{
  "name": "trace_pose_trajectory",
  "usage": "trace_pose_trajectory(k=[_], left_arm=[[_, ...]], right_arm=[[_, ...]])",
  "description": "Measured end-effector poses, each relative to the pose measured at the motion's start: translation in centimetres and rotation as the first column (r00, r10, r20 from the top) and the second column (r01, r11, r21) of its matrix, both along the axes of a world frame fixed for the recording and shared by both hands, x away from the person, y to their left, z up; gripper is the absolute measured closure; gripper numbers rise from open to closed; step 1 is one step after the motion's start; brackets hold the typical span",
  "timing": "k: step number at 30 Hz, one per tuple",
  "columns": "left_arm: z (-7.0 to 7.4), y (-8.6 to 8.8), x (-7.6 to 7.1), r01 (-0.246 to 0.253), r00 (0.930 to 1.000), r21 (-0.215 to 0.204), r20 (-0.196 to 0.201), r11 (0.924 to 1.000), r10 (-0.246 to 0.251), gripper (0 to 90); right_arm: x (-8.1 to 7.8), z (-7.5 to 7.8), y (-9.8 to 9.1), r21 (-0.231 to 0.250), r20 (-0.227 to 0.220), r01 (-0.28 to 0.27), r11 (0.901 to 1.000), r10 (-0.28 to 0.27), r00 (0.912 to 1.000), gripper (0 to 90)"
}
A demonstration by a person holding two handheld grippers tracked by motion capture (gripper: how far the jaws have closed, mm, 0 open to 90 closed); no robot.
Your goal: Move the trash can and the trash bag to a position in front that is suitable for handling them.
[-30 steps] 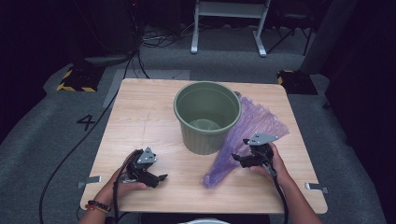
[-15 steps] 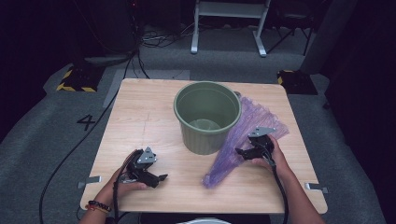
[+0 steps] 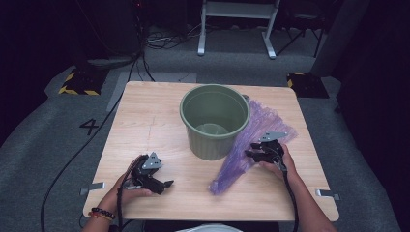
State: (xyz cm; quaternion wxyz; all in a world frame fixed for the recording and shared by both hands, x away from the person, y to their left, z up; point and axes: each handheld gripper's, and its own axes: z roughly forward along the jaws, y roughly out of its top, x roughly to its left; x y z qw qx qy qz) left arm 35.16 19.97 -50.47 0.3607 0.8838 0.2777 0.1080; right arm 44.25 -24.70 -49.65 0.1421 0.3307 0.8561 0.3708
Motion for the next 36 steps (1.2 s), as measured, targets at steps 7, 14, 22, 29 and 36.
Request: trace_pose_trajectory(k=[7,14,22,29,36], left_arm=[[0.0,0.0,-0.1,-0.005,1.0,-0.001,0.004,1.0,0.005,6.7],[0.0,0.0,-0.1,-0.004,1.0,-0.003,0.003,1.0,0.004,6.7],[0.0,0.0,-0.1,-0.006,1.0,-0.003,0.006,1.0,0.006,6.9],[0.0,0.0,-0.1,-0.006,1.0,-0.003,0.005,1.0,0.006,7.0],[0.0,0.0,-0.1,-0.006,1.0,-0.003,0.005,1.0,0.006,6.9]], right_arm=[[-0.2,-0.2,0.5,0.008,0.031,-0.012,0.9999,0.012,0.9994,84.4],[-0.5,0.3,0.4,0.021,0.07,-0.003,0.9998,0.002,0.9976,90.0],[-0.5,1.3,-1.2,0.085,0.103,0.056,0.9948,-0.065,0.9926,90.0],[-0.5,2.4,-2.9,0.154,0.13,0.116,0.9812,-0.136,0.9821,90.0],[-0.5,3.4,-3.6,0.199,0.16,0.141,0.9698,-0.174,0.9716,90.0]])
